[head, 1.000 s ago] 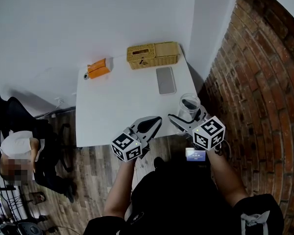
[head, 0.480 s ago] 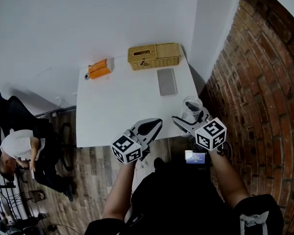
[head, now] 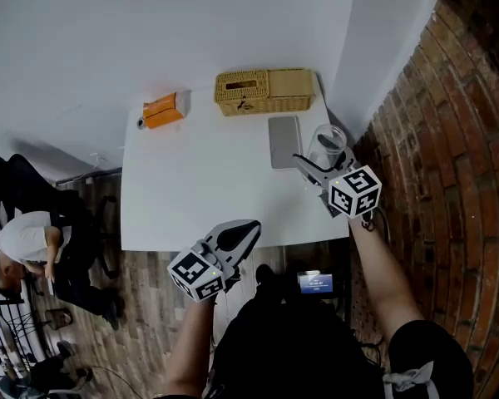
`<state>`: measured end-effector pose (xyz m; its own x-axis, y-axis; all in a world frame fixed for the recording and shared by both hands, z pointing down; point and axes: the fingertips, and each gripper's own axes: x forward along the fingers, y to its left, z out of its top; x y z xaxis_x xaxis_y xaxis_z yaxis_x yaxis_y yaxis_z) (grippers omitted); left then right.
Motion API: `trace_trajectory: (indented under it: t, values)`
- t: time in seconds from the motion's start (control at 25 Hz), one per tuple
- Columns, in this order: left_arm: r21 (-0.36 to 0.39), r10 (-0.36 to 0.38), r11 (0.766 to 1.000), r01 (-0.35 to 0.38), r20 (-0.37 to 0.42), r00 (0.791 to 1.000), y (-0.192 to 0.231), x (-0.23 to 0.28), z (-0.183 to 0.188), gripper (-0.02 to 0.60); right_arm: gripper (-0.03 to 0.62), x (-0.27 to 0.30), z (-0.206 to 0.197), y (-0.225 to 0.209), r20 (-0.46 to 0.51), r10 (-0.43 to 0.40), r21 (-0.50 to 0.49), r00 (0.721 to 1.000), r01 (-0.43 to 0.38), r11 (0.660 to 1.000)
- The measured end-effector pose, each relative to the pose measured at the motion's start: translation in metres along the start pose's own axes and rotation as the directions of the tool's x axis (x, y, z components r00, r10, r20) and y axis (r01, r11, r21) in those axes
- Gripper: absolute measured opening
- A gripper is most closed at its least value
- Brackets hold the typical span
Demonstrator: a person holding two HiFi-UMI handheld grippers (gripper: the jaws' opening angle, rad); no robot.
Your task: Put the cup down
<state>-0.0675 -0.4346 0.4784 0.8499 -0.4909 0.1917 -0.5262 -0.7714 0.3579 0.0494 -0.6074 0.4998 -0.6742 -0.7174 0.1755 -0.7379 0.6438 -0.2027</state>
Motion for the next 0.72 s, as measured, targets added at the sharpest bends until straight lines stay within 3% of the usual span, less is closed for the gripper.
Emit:
trace_trajectory:
  t: [0.32, 0.72]
  values:
    - [-0.069, 0.081, 0.994, -0.081, -0.013, 0.997, 0.01, -0.009, -0.008, 0.008, 0.354, 0.099, -0.014, -0.012, 0.013, 0.087, -0.056, 0.996, -0.086, 0.995]
    - [-0.091, 0.149, 0.985, -0.148, 0.005, 0.989, 0.02, -0.018, -0.01, 0.008, 0.354, 0.113, -0.036, 0.002, 0.043, 0.106, -0.274, 0.993, -0.091, 0.957]
